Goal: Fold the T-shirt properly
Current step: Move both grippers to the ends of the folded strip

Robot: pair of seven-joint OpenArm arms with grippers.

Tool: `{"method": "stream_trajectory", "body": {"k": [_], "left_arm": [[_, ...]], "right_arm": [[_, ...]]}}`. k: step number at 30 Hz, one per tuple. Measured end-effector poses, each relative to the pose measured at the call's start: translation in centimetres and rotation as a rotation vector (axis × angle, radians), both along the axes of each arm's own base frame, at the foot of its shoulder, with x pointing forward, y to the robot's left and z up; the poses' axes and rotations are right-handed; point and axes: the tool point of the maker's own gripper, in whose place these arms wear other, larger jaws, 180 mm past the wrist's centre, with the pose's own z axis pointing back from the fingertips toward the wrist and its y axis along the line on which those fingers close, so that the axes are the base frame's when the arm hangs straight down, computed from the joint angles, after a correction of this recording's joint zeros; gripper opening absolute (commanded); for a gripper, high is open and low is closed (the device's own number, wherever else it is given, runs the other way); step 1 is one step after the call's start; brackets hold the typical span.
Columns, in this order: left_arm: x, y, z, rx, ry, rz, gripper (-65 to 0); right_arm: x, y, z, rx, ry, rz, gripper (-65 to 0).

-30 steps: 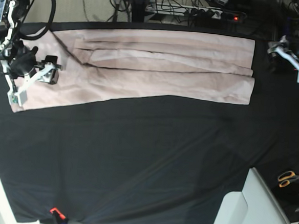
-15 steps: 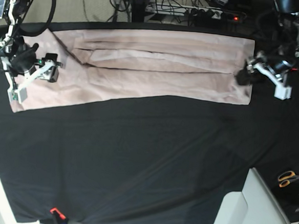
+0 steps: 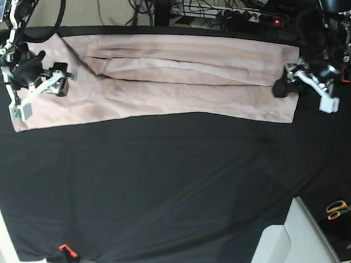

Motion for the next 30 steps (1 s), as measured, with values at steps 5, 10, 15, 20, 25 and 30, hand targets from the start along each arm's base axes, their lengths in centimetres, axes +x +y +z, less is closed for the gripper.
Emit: {"method": "stream_trajectory", "body": {"k": [5, 10, 15, 20, 25, 30], "left_arm": [[0.2, -0.5, -0.2, 0.009, 0.002, -0.025, -14.8], [0.9, -3.5, -0.4, -0.049, -0.028, -0.048, -14.8], [0.9, -3.4, -0.4, -0.047, -0.026, -0.055, -14.8], [0.7, -3.0, -0.3, -0.034, -0.018, -0.067, -14.8], [0.5, -2.8, -0.3, -0.029, -0.01, -0.07, -14.8], [0.5, -2.9, -0.4, -0.029, -0.008, -0.073, -14.8]], "right_arm": [[0.0, 0.0, 0.0, 0.001, 0.0, 0.0, -26.7], [-0.2, -0.1, -0.1, 0.004, -0.001, -0.014, -26.9], [-4.2, -2.0, -0.4, 0.081, -0.024, -0.308, -26.7], [-5.8, -2.6, -1.0, 0.151, -0.024, -0.454, -26.7], [-9.0, -6.1, -2.6, 0.211, 0.011, -0.638, -26.9], [-9.1, -6.1, -3.1, 0.242, 0.013, -0.651, -26.9]]}}
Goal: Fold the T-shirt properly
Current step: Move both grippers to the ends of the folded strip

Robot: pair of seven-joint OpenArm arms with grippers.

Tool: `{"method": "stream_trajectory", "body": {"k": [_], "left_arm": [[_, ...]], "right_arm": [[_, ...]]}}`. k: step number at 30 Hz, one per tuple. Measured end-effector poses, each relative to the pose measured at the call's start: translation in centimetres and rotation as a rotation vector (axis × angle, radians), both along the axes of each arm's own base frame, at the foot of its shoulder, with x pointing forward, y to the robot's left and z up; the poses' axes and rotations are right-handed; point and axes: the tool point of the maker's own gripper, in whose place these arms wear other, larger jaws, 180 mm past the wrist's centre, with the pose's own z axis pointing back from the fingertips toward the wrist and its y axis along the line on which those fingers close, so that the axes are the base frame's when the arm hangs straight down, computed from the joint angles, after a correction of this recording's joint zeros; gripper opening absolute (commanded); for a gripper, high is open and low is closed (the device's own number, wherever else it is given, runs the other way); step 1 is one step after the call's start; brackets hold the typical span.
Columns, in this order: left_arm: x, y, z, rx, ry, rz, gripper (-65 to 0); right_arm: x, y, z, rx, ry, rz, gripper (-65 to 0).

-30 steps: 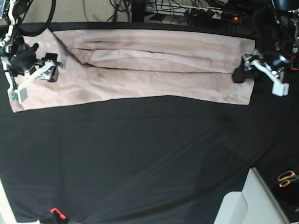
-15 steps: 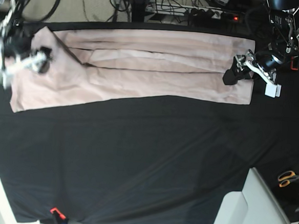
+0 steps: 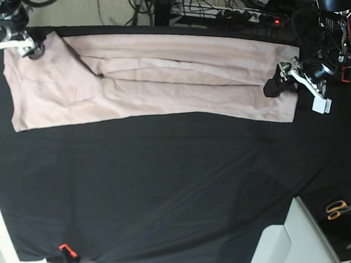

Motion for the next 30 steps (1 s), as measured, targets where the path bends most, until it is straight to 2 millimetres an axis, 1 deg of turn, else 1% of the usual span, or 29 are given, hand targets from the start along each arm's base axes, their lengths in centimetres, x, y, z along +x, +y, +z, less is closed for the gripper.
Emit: {"method": "stream_trajectory", "body": {"k": [1, 3, 4, 5, 9, 13, 17, 21, 24, 26, 29, 30], "left_arm": [[0.0, 0.0, 0.0, 0.0, 0.001, -0.002, -14.8], [0.0, 0.0, 0.0, 0.002, 0.001, -0.004, -14.8], [0.0, 0.0, 0.0, 0.002, 0.001, -0.005, -14.8], [0.0, 0.0, 0.0, 0.002, 0.0, -0.005, -14.8], [0.0, 0.0, 0.0, 0.002, 0.001, -0.004, -14.8], [0.0, 0.0, 0.0, 0.001, 0.001, -0.003, -14.8], [0.0, 0.0, 0.0, 0.002, 0.001, -0.003, -14.8], [0.0, 0.0, 0.0, 0.001, 0.001, -0.003, -14.8], [0.0, 0.0, 0.0, 0.001, 0.002, -0.003, -14.8], [0.0, 0.0, 0.0, 0.001, 0.002, -0.003, -14.8], [0.0, 0.0, 0.0, 0.0, 0.002, -0.003, -14.8], [0.0, 0.0, 0.0, 0.0, 0.002, -0.003, -14.8]], "right_arm": [[-0.1, 0.1, -0.3, 0.004, 0.003, 0.003, -26.9], [-1.0, 0.3, -1.1, 0.02, 0.037, -0.003, -26.9], [-1.3, 0.6, -1.5, 0.03, 0.053, -0.002, -27.5], [-1.5, 0.6, -1.8, 0.037, 0.06, -0.004, -29.4], [-1.0, 0.9, -2.1, 0.05, 0.05, -0.006, -43.2], [-0.8, 1.1, -2.4, 0.063, 0.054, -0.009, -52.1], [-0.7, 1.1, -2.3, 0.063, 0.05, -0.007, -64.4], [-0.6, 1.1, -2.2, 0.059, 0.047, -0.006, -64.4], [-0.4, 1.3, -1.8, 0.066, 0.058, 0.017, -64.4], [0.2, 1.5, -1.0, 0.067, 0.054, 0.038, -64.4], [1.7, 1.3, 0.7, 0.042, 0.009, 0.055, -64.4], [2.1, 1.4, 0.9, 0.046, 0.01, 0.064, -64.4]]}}
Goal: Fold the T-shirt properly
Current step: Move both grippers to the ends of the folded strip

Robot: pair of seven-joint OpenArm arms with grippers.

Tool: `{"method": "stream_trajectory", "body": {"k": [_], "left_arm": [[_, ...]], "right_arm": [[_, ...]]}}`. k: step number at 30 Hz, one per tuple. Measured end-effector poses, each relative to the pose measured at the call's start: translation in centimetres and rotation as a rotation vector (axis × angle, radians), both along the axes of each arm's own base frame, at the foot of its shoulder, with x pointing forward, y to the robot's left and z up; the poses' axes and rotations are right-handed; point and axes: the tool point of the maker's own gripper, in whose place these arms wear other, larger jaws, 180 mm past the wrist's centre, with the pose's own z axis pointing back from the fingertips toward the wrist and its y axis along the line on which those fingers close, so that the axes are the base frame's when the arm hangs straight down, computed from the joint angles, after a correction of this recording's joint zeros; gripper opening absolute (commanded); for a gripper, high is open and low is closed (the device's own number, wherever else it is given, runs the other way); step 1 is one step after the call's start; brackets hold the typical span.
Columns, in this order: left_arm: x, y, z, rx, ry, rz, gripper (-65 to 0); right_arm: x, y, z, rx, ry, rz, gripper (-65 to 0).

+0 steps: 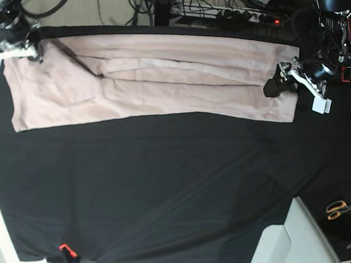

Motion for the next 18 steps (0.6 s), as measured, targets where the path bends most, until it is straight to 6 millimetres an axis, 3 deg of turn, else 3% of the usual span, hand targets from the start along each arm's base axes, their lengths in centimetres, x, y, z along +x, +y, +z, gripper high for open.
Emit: {"method": "stream_trajectory", "body": {"k": [6, 12, 18], "left_arm": [[0.0, 0.0, 0.0, -0.001, -0.002, 0.001, -14.8], [0.0, 0.0, 0.0, -0.001, -0.002, 0.002, -14.8], [0.0, 0.0, 0.0, -0.001, -0.002, 0.002, -14.8]], "right_arm": [[1.9, 1.2, 0.4, 0.038, -0.003, 0.043, -64.4], [4.8, 3.6, 0.4, 0.022, -0.02, 0.215, -64.4], [5.6, 2.9, -0.2, -0.002, -0.028, 0.229, -64.4]]}}
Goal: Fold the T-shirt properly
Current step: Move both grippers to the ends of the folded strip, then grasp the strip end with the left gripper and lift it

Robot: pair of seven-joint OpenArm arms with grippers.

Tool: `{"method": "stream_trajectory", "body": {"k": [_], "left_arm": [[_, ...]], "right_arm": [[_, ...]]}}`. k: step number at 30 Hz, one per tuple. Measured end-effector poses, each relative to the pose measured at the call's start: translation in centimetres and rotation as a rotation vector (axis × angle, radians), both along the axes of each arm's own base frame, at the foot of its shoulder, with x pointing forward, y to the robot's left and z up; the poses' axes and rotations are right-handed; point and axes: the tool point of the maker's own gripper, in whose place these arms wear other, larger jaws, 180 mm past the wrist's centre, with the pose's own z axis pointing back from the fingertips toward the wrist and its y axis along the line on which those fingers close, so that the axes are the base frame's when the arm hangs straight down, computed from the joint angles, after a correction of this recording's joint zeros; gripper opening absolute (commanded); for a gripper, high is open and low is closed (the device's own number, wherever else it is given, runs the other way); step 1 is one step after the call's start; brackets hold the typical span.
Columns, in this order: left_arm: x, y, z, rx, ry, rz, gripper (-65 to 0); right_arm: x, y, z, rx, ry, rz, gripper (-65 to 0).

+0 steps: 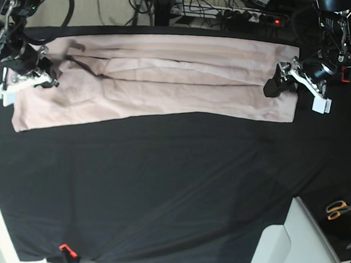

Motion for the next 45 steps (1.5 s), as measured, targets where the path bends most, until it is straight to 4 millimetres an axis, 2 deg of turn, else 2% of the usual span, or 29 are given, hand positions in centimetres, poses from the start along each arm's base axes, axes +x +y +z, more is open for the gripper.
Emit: {"method": "stream_trajectory", "body": {"k": [4, 7, 9, 13, 15, 17, 20, 23, 26, 27, 28, 29, 31, 32, 39, 45], "left_arm": [[0.0, 0.0, 0.0, 0.0, 0.0, 0.0, -14.8], [0.0, 0.0, 0.0, 0.0, 0.0, 0.0, -14.8], [0.0, 0.0, 0.0, 0.0, 0.0, 0.0, -14.8], [0.0, 0.0, 0.0, -0.001, -0.001, 0.0, -14.8], [0.0, 0.0, 0.0, -0.001, 0.0, -0.001, -14.8], [0.0, 0.0, 0.0, -0.001, -0.001, 0.0, -14.8], [0.0, 0.0, 0.0, 0.0, -0.001, 0.0, -14.8], [0.0, 0.0, 0.0, -0.001, -0.002, 0.002, -14.8], [-0.1, 0.0, 0.0, -0.001, -0.001, 0.002, -16.0], [-0.1, -0.1, 0.0, -0.002, -0.002, 0.003, -19.4], [-0.1, 0.0, -0.1, 0.001, 0.0, 0.004, -26.5], [-0.2, -0.1, -0.3, 0.005, 0.014, 0.001, -37.0], [-0.8, -0.5, -0.9, 0.005, 0.042, -0.003, -62.2], [-1.0, -0.9, -1.2, -0.006, 0.048, 0.0, -65.0], [-0.8, -1.9, -0.5, 0.032, 0.05, -0.05, -65.0], [-0.7, -5.1, 2.5, 0.204, -0.021, -0.204, -65.0]], "right_arm": [[0.7, -1.5, -0.4, -0.019, 0.018, 0.007, -63.5], [1.0, -1.3, -0.5, -0.008, 0.016, 0.006, -62.0], [0.9, -1.1, -0.6, -0.001, 0.019, 0.006, -55.2], [1.8, -1.0, -0.3, -0.012, 0.005, 0.022, -31.2], [2.4, -0.4, 0.0, -0.032, 0.003, 0.09, -27.2], [3.9, -0.5, 0.8, -0.07, -0.05, 0.121, -29.1], [5.2, -2.3, 2.5, -0.134, -0.154, 0.078, -34.7], [4.5, -3.8, 4.4, -0.196, -0.231, 0.032, -39.6], [3.7, -5.1, 6.5, -0.25, -0.33, -0.036, -39.9], [3.4, -5.3, 7.0, -0.255, -0.354, -0.062, -40.1], [3.0, -5.3, 7.0, -0.254, -0.355, -0.074, -40.1], [2.5, -5.2, 6.7, -0.249, -0.341, -0.076, -40.1], [1.9, -5.1, 6.2, -0.245, -0.321, -0.075, -40.2], [1.7, -5.2, 6.1, -0.247, -0.317, -0.078, -40.4], [0.8, -5.4, 5.7, -0.254, -0.297, -0.071, -40.4], [0.9, -5.3, 5.7, -0.253, -0.298, -0.066, -40.4]]}}
